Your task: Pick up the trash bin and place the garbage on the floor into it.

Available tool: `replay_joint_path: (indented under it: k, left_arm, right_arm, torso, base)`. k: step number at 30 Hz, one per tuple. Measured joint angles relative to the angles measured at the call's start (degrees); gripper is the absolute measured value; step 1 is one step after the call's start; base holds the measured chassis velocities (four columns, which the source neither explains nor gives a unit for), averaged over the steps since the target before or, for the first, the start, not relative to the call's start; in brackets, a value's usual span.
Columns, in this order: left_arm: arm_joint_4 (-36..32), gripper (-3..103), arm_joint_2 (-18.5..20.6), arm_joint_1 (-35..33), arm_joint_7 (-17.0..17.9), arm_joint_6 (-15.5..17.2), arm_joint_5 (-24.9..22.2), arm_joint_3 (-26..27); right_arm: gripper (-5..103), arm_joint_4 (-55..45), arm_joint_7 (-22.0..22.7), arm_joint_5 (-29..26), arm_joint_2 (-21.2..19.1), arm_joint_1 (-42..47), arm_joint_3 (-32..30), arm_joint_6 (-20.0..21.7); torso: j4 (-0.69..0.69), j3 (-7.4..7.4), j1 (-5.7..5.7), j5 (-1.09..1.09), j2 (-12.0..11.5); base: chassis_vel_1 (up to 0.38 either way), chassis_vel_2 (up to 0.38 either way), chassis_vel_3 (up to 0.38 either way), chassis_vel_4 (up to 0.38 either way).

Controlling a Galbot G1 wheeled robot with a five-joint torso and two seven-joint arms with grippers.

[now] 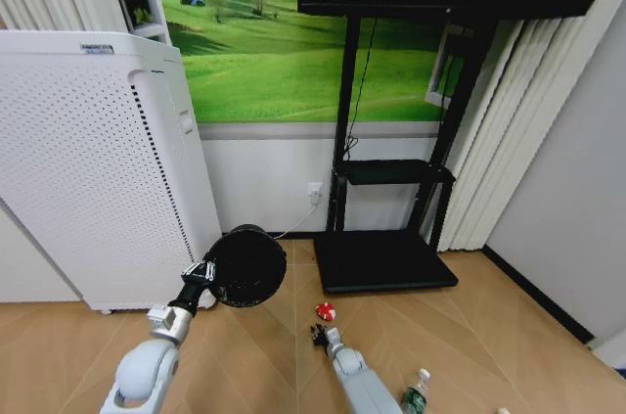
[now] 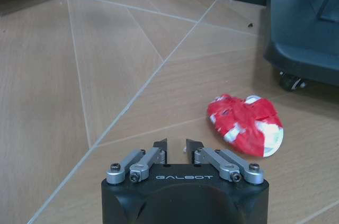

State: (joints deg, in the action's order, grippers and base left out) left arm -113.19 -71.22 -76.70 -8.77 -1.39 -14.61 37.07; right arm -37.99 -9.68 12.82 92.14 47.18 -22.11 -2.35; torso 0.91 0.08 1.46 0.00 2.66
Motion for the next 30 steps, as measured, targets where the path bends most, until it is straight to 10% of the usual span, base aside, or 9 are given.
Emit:
replay_joint_path:
  k: [5,19,30]
  left_arm:
    - [-0.2,3,0.0,-0.2,0.0,0.1,0.0,0.1]
    - [-1.1,3,0.3,-1.2,0.6,0.5,-0.2,1.1]
    - [-1.4,3,0.0,-1.9,0.7,0.9,-1.0,3.2]
  right_arm:
    - [8,-2.3,0.4,1.0,0.0,0.7,-1.3,-0.7]
    - [56,-2.3,1.8,-0.2,0.0,-3.1,-2.3,-3.0]
    - [97,-19.3,16.8,-1.3,0.0,3.9,-4.0,-3.3]
  torso:
    - [0.00,0.00,0.00,0.00,0.0]
    - [0.00,0.00,0.00,0.00,0.0]
    - [0.01,0.00,0.00,0.00,0.0]
  base:
    - [0.000,0.000,0.000,0.000]
    - [0.000,0.000,0.000,0.000]
    - [0.000,0.000,0.000,0.000]
